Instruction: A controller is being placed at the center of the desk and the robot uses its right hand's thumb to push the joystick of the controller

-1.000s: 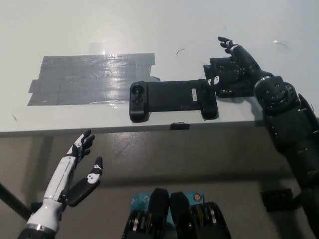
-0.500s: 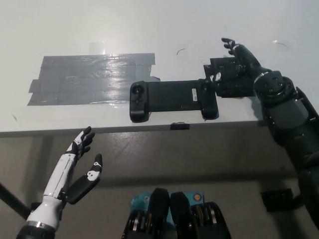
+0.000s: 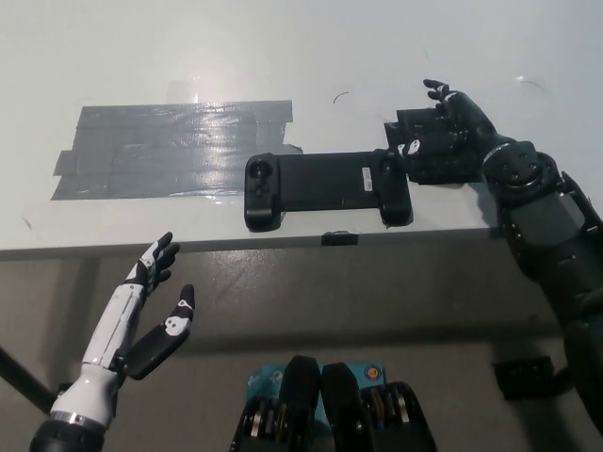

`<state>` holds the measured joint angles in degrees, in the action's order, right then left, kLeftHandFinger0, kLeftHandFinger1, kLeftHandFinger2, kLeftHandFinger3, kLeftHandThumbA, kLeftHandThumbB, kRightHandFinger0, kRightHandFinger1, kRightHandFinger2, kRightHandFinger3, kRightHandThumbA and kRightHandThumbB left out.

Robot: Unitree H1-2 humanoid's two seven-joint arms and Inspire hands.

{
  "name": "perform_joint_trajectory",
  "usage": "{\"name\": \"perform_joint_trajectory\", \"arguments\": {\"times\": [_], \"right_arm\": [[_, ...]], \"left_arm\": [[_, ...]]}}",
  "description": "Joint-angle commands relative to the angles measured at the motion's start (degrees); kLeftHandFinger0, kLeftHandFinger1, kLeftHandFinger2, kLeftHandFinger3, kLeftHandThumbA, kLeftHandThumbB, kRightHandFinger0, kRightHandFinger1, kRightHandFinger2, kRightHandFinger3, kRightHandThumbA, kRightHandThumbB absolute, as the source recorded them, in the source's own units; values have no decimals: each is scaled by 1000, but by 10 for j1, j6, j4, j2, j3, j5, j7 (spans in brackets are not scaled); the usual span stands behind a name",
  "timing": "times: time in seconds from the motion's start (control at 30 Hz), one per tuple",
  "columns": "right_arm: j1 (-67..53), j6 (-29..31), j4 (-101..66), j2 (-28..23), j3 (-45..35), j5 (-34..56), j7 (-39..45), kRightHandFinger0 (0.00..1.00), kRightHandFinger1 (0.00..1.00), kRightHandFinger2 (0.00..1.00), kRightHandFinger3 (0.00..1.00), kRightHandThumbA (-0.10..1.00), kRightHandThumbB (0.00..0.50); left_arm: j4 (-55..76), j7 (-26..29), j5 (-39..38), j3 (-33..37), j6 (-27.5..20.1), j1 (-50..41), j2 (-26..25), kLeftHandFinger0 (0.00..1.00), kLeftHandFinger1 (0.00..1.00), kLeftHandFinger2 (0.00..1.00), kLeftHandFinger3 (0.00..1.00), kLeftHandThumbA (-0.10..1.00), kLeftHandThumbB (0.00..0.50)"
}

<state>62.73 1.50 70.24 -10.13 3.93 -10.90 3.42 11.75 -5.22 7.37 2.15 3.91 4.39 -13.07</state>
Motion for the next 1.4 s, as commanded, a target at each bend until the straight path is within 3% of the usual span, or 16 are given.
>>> {"name": "perform_joint_trajectory", "arguments": {"times": [0.0,0.37,0.43,0.57,0.73,0.97,1.0,1.03,1.07,1.37], "right_arm": [[42,40,-37,-4,-13,23,-1,1000,1000,1000,1000,1000,471],[16,-24,-227,-2,-26,38,10,1000,1000,1000,1000,1000,496],[7,-35,-269,2,-25,41,13,1000,1000,1000,1000,1000,468],[-14,-53,-325,10,-25,48,17,1000,1000,1000,1000,1000,466],[-27,-48,-321,14,-19,47,16,1000,1000,1000,1000,1000,497],[-40,-31,-276,19,-13,42,14,1000,1000,1000,1000,1000,500],[-41,-27,-270,18,-12,39,13,1000,1000,1000,1000,1000,493],[-44,-25,-265,18,-10,36,10,1000,1000,1000,1000,1000,437],[-45,-24,-257,17,-7,32,8,1000,1000,1000,1000,1000,469],[-35,6,-170,12,-20,50,8,1000,1000,1000,1000,1000,411]], "left_arm": [[10,-8,-7,-7,-5,10,-9,1000,1000,1000,1000,453,81],[10,-8,-5,-6,-7,11,-13,1000,1000,1000,1000,446,72],[10,-8,-7,-7,-9,11,-13,1000,1000,1000,1000,448,75],[12,-8,-4,-6,-1,13,-14,1000,1000,1000,1000,448,73],[10,-8,-7,-7,-5,14,-13,1000,1000,1000,1000,443,76],[14,-8,-5,-9,-2,15,-16,1000,1000,1000,1000,442,74],[13,-7,-3,-8,-2,15,-16,1000,1000,1000,1000,443,74],[13,-7,-3,-8,-3,15,-16,1000,1000,1000,1000,443,73],[13,-8,-4,-9,-3,14,-17,1000,1000,1000,1000,443,71],[12,-8,-6,-10,-6,13,-17,1000,1000,1000,1000,424,62]]}}
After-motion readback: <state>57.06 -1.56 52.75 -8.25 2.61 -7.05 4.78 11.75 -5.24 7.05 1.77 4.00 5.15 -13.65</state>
